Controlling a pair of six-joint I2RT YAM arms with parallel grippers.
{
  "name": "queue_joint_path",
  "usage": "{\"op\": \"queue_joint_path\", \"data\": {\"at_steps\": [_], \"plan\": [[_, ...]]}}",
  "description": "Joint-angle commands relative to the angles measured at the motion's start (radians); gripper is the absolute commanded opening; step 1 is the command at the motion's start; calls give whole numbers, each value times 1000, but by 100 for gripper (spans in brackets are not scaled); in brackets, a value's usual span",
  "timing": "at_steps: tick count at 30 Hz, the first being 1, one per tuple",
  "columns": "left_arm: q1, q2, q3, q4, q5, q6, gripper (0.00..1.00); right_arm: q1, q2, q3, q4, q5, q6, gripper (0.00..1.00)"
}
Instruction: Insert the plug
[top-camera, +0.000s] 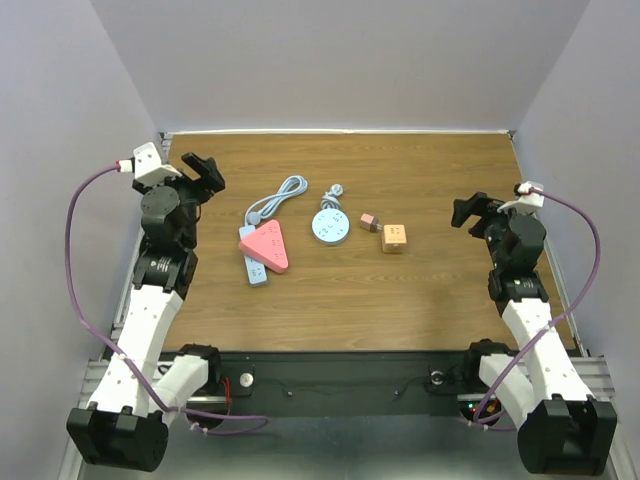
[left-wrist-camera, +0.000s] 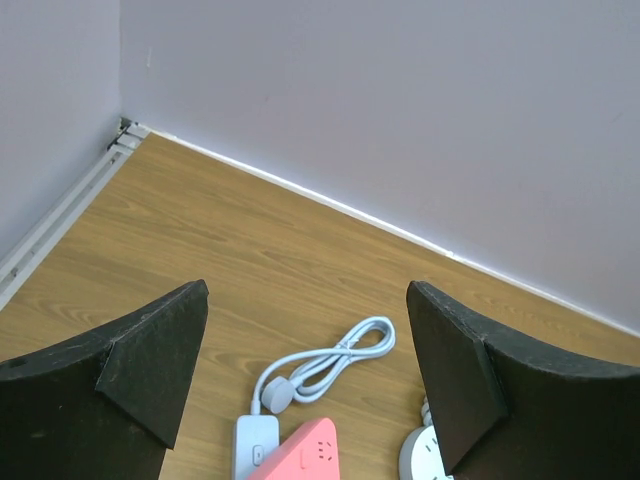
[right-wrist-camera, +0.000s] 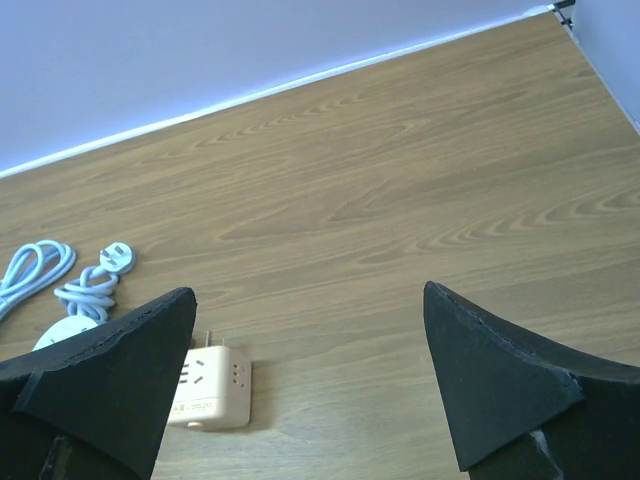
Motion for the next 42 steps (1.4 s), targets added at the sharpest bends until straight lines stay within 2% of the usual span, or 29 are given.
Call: {"op": "queue_joint_path", "data": {"at_steps": [1,5,8,17,21,42], "plan": [[-47,18,-12,45,-40,5,91,6,25,31,10,-67,-31,100],[-58,65,-49,25,17,-38,92,6,109,69,-1,-197,-38,100],[-57,122,-82,-1,100,-81,91,10,134,82,-1,-235,-27,100],[-57,157,-251,-20,265,-252,88,27,155,92,-9,-254,-34,100],[-55,164,-317,-21,249,-282,88,35,167,89,-9,-262,-42,100],[-38,299,-354,45,249,-299,86,39,157,74,-7,-274,-48,100]]}}
